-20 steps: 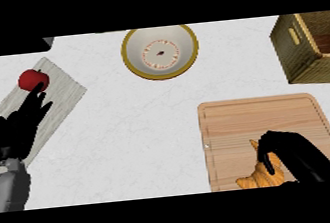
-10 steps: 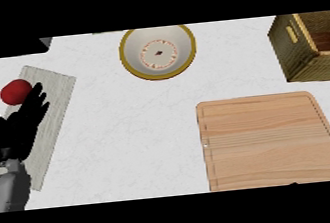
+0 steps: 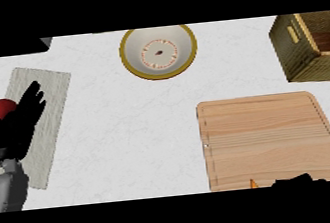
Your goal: Pick the croissant from the cutting board and place it in the basket
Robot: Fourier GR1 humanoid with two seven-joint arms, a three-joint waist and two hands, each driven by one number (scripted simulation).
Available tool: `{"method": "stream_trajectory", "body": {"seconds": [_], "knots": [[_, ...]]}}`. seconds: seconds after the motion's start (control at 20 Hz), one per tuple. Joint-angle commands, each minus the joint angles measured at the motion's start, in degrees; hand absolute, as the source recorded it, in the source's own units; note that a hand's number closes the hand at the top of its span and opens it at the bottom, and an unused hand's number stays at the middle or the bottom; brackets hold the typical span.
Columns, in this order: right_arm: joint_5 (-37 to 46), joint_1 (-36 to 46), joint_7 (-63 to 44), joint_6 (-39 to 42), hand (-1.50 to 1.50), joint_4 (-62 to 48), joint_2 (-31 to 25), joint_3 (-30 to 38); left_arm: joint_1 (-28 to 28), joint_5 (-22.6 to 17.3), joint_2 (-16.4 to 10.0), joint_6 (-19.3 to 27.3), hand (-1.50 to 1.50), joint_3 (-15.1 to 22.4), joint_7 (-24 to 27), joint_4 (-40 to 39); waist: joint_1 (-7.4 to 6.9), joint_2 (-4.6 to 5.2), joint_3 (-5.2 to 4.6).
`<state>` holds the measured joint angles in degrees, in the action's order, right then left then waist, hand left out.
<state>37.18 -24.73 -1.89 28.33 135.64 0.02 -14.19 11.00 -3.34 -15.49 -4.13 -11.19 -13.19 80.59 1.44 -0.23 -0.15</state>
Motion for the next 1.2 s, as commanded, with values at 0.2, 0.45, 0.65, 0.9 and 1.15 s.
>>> {"method": "stream_trajectory", "body": {"seconds": [0.2, 0.45, 0.65, 0.9, 1.15], "knots": [[-4.9, 10.2, -14.3, 0.7, 1.5, 16.1, 0.0, 8.2, 1.5, -0.1, -0.3, -0.1, 0.0, 0.2, -1.3, 0.4, -0.16, 0.04, -0.17], [-7.2, 24.5, -23.1, 0.2, 1.5, 11.1, 0.0, 15.6, -1.0, 0.6, 0.4, -0.1, 0.0, 0.5, 0.9, -0.2, -1.32, 0.13, -0.17], [-8.4, 38.4, -31.0, 1.4, 1.5, 7.4, -0.6, 20.8, 0.5, 1.9, 2.7, 1.6, 0.0, 2.4, -0.1, -0.8, -0.84, 0.04, -0.14], [-10.8, 59.3, -41.0, 3.8, 1.5, -4.6, -8.4, 32.1, 2.3, 0.4, 0.4, 0.3, 0.0, 0.6, -1.4, -0.7, -1.35, 0.07, -0.01], [-13.8, 70.9, -42.4, 5.9, 1.5, -18.4, -21.7, 42.5, -0.7, 0.1, 0.6, -0.8, 0.0, 1.0, -0.3, 1.4, -1.71, 0.09, 0.1]]}}
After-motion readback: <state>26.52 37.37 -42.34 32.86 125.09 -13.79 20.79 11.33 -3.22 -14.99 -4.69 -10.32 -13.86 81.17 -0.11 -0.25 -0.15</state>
